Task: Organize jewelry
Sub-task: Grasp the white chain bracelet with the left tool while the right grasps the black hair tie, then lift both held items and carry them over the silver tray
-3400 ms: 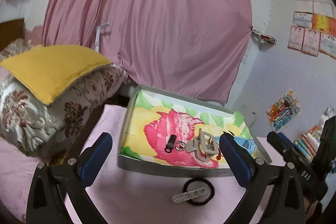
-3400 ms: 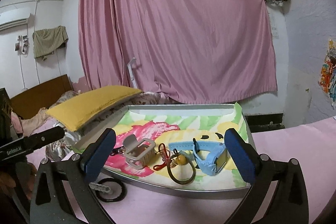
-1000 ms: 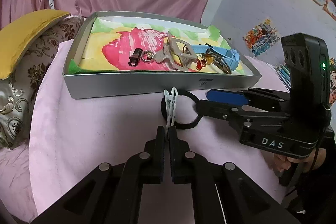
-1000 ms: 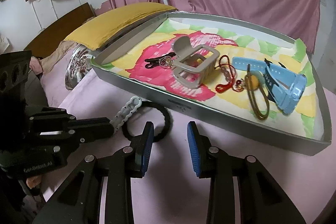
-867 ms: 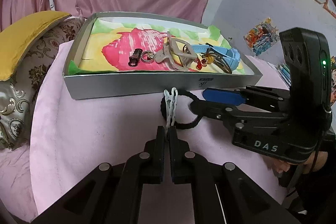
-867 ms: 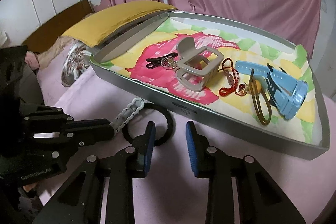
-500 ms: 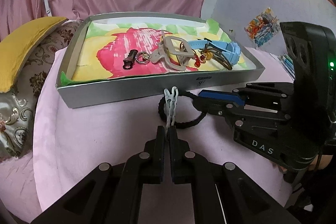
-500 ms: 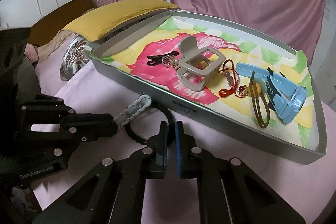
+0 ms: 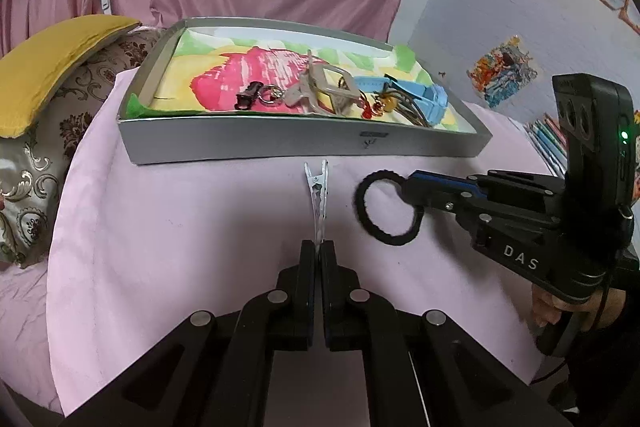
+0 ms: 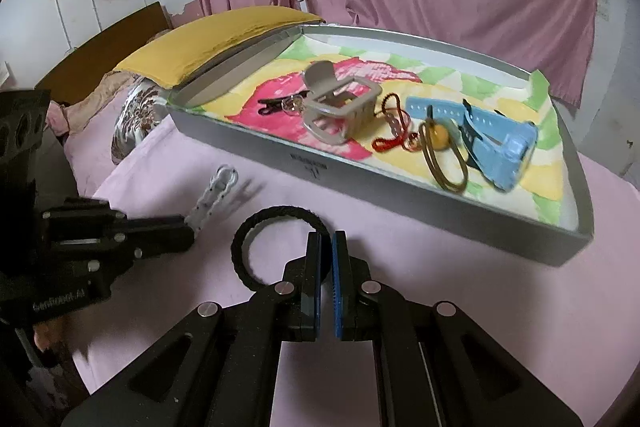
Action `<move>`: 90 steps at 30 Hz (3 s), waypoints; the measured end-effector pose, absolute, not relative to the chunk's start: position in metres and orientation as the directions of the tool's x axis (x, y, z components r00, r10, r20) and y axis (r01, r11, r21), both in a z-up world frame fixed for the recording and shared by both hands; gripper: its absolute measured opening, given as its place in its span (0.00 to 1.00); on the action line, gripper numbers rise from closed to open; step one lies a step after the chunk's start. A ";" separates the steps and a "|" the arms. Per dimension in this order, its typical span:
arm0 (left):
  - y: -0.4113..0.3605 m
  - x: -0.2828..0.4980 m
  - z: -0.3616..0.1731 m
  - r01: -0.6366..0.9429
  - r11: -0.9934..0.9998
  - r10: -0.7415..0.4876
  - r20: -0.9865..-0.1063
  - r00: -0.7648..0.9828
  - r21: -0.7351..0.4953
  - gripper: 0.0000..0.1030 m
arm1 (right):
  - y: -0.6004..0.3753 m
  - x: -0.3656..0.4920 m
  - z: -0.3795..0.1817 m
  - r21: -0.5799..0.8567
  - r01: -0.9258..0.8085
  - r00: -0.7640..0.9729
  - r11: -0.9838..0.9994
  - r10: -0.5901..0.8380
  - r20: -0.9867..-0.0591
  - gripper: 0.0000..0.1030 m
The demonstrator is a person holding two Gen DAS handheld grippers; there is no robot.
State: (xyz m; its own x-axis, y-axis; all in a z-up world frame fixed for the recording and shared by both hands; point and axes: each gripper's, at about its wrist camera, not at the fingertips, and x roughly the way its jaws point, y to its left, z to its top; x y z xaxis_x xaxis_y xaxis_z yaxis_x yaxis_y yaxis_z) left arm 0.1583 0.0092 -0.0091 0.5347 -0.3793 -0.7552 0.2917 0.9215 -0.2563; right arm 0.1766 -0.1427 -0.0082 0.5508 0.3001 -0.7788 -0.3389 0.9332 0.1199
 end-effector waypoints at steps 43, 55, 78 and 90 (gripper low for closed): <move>0.012 0.166 0.046 0.173 0.956 -0.271 -0.493 0.827 -0.236 0.03 | -0.178 0.157 0.063 0.139 -0.256 0.853 0.957 0.291 -0.433 0.04; 0.009 0.204 0.067 0.143 0.967 -0.210 -0.344 0.915 -0.211 0.03 | -0.167 0.189 0.083 0.123 -0.221 0.912 0.967 0.250 -0.324 0.04; 0.006 0.252 0.026 0.112 0.967 -0.220 -0.531 0.819 -0.229 0.03 | -0.170 0.249 0.027 0.154 -0.159 0.793 0.975 0.219 -0.568 0.04; 0.005 0.265 0.010 0.101 0.966 -0.236 -0.646 0.726 -0.240 0.03 | -0.164 0.260 0.017 0.142 -0.162 0.729 0.976 0.216 -0.650 0.04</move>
